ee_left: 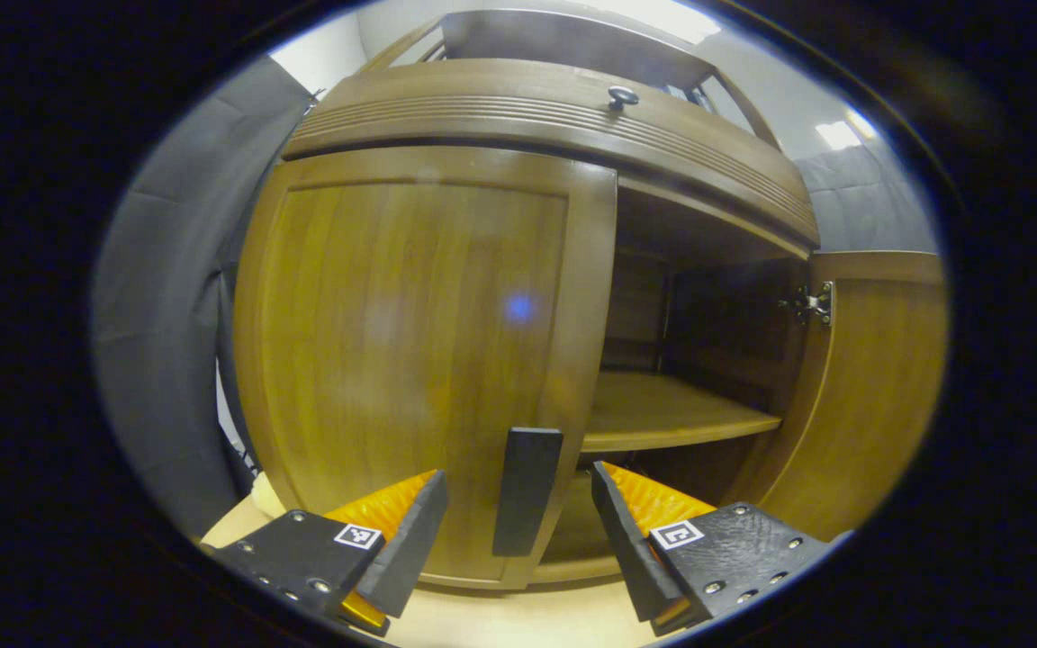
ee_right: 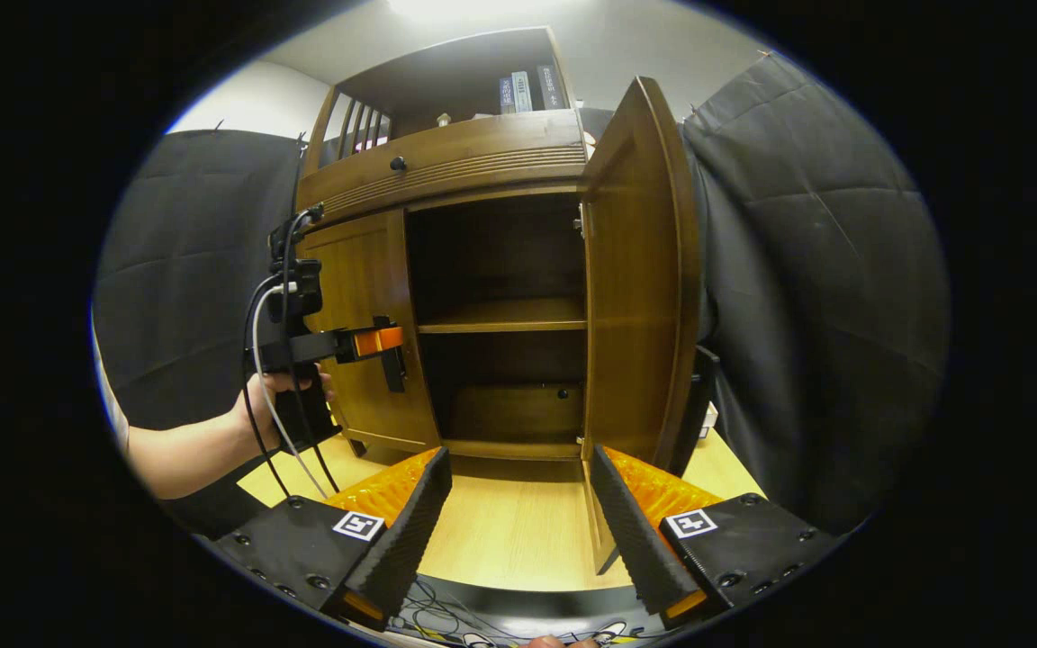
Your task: Open the right door of the double-door shoe cabinet with the right hand, and open the left door with the left hand.
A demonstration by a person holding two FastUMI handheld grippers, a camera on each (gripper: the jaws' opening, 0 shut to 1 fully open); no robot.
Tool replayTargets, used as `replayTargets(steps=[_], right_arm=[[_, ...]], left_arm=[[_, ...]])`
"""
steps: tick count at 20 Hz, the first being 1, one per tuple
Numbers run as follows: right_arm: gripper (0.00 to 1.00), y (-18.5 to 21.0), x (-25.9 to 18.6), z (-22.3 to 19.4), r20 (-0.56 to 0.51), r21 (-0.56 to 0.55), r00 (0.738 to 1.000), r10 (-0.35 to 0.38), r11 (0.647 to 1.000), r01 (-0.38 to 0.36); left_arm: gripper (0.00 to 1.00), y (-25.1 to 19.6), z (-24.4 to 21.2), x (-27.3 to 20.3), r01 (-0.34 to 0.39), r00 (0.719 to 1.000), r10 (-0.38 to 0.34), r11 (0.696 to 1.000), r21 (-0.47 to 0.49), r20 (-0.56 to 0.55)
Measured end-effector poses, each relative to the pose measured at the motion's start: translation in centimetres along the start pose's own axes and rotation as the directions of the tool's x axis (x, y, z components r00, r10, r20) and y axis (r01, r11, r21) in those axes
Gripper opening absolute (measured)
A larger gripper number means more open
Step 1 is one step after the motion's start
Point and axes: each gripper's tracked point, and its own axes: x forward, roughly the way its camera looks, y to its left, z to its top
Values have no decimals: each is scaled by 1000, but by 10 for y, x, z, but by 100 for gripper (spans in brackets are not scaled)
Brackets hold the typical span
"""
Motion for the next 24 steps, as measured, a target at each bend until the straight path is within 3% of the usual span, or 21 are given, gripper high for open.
replayTargets(steps=[2, 6, 9, 10, 13, 17, 18, 24], right_arm=[[93, 2, 6, 1, 2, 7, 1000, -2, 1000, 2], [93, 6, 15, 7, 18, 24, 1000, -5, 1000, 5], [93, 10, 20, 8, 7, 17, 1000, 5, 1000, -5], [93, 12, 21, 10, 7, 8, 1000, 13, 1000, -13], [92, 13, 27, 19, 10, -52, 999, 51, 997, -51], [93, 27, 45, 23, 26, -80, 988, 149, 986, -147], [93, 32, 48, 24, 32, -85, 984, 175, 982, -171], [93, 52, 60, 22, 52, -52, 954, 294, 955, -292]], left_arm=[[89, 1, -1, 9, -7, 1000, 7, 1000, 0, -6], [64, -3, -3, 18, -3, 1000, 3, 1000, -10, -6], [43, -2, -3, 24, -44, 998, 43, 999, -14, -36], [41, 0, -3, 27, -62, 997, 62, 998, -11, -41], [28, 0, -5, 25, -79, 995, 81, 996, 50, -50], [15, 0, -11, 23, -74, 995, 75, 997, 16, -65], [7, 0, -9, 25, -77, 995, 78, 997, 18, -62], [7, 1, -4, 19, -84, 995, 85, 996, 32, -44]])
